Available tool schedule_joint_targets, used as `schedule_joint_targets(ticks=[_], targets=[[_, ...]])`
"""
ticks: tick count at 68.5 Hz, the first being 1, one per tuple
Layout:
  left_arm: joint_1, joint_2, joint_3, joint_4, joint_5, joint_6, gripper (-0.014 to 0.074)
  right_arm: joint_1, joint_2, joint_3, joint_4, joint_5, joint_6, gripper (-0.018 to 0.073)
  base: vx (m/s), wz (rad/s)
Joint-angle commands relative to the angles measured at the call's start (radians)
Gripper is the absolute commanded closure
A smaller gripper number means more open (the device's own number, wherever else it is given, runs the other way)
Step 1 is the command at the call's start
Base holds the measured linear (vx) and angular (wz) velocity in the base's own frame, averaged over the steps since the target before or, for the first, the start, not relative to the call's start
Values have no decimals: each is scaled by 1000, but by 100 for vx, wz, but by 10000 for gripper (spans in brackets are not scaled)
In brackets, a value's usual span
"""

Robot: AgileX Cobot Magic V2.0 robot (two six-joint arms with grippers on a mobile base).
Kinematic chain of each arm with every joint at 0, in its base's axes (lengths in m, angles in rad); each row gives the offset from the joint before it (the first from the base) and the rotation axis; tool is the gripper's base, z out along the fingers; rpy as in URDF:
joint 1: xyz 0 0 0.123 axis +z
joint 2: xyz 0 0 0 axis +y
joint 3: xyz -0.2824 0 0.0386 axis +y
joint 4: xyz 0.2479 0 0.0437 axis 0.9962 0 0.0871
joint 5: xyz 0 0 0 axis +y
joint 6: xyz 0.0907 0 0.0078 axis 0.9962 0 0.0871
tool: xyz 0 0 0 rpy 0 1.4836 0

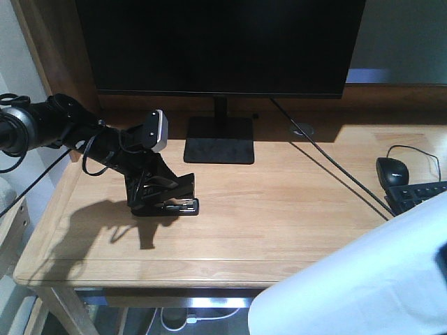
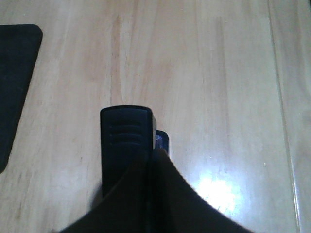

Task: Grab stapler and paper to desk for stapling
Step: 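Bring the white paper with the right gripper beside the stapler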

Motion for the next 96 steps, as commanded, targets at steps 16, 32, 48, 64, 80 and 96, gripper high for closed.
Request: schedule_joint_targets(ticks=[16, 32, 48, 64, 80, 96], targets=[[1, -62, -25, -54, 16, -10, 603, 1, 406, -213, -725, -162, 403, 561, 0, 0], [1, -62, -25, -54, 17, -10, 603, 2, 736, -332, -891, -255, 416, 561, 0, 0], [1, -62, -25, -54, 17, -9, 603, 2, 982, -457, -857, -128, 310, 561, 0, 0], [1, -62, -25, -54, 17, -9, 603, 2, 1190, -512, -779, 212, 307, 561, 0, 0], [1, -62, -25, -54, 17, -9, 603, 2, 1382, -564, -777, 223, 308, 561, 0, 0], [1, -62, -25, -54, 17, -9, 603, 2, 1449, -621, -779, 186, 303, 561, 0, 0]])
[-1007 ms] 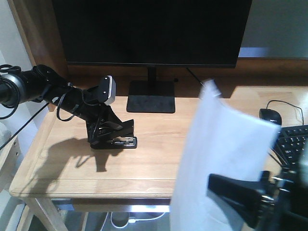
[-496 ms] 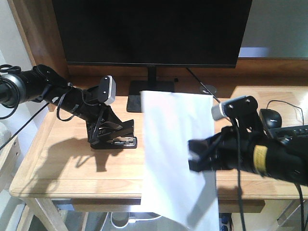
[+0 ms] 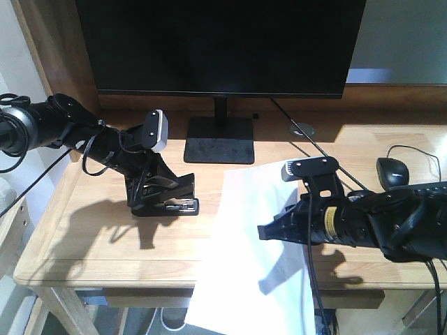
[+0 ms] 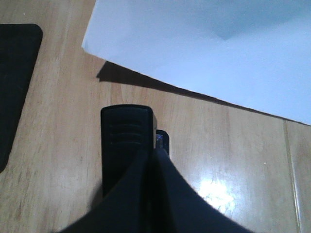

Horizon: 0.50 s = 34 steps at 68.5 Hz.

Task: Grab stapler and paper to desk for stapling
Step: 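Bring the white paper with the right gripper beside the stapler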

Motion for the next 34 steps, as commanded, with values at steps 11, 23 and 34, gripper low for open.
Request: schedule_joint_targets(ticks=[11, 23, 34], targets=[[1, -62, -25, -54, 16, -9, 603, -1, -9, -73, 8, -49, -25, 561, 0, 0], [1, -62, -25, -54, 16, -9, 603, -1, -9, -121, 8, -108, -38, 561, 0, 0], [1, -62, -25, -54, 16, -9, 603, -1, -3, -159, 27, -114, -41, 561, 0, 0]])
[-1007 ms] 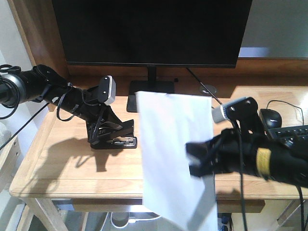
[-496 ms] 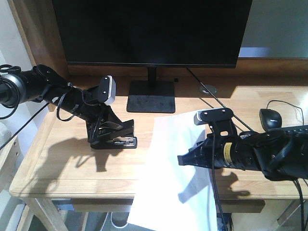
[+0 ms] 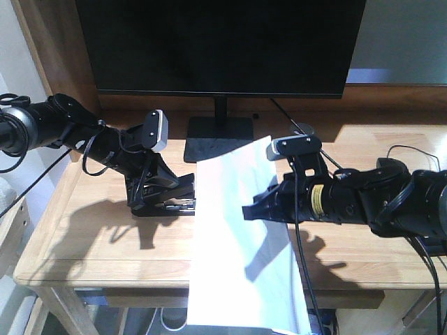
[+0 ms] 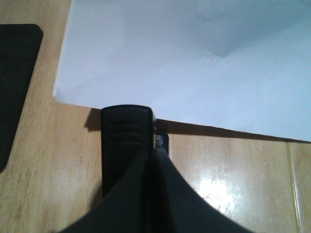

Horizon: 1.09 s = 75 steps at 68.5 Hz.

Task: Grab stapler and paper to desk for stapling
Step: 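Bring the white paper with the right gripper beside the stapler, then lower the paper flat onto the desk under the stapler's front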

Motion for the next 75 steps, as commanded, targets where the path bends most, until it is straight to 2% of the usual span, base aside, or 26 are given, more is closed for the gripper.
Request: schedule_joint_targets(ticks=[1, 19, 35, 48, 61, 75], targets=[[1, -62, -25, -54, 16, -9, 603, -1, -25, -46, 24, -5, -13, 561, 0, 0], [1, -62, -25, -54, 16, -9, 603, -1, 40, -57, 34, 1, -21, 561, 0, 0], [1, -62, -25, -54, 16, -9, 603, -1, 64, -57, 107, -4, -61, 561, 0, 0], [1, -62, -25, -54, 16, -9, 603, -1, 55, -57, 228, -55, -194, 561, 0, 0], [1, -62, -25, -54, 16, -9, 603, -1, 60, -57, 392, -100, -335, 561, 0, 0], [1, -62, -25, -54, 16, -9, 603, -1, 60, -57, 493, -210, -395, 561, 0, 0]])
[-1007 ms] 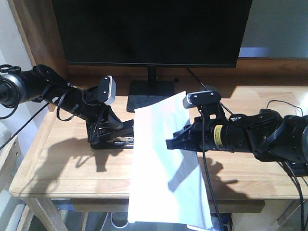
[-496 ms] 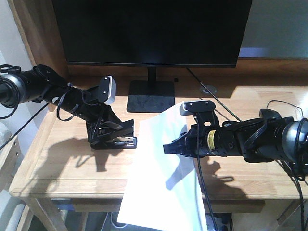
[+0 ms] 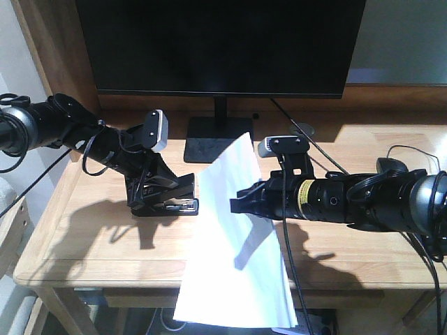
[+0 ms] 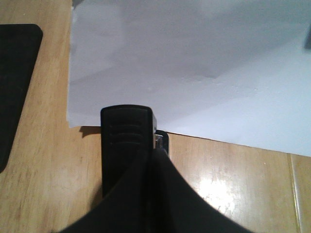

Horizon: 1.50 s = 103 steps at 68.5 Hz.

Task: Grab stapler and paper to desk for stapling
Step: 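Lower the paper flat onto the desk under the stapler's front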

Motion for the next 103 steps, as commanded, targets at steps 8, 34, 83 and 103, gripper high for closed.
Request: schedule_joint_targets(ticks=[8, 34, 83, 103], targets=[[1, -62, -25, -54, 16, -9, 603, -1, -47, -28, 65, -93, -39, 561, 0, 0], [1, -62, -25, -54, 16, -9, 603, -1, -82, -28, 58, -67, -61, 561, 0, 0], [1, -62, -25, -54, 16, -9, 603, -1, 122, -28, 602, -183, -372, 561, 0, 0], [1, -62, -25, -54, 16, -9, 603, -1, 212, -28, 690, -328, -394, 561, 0, 0]])
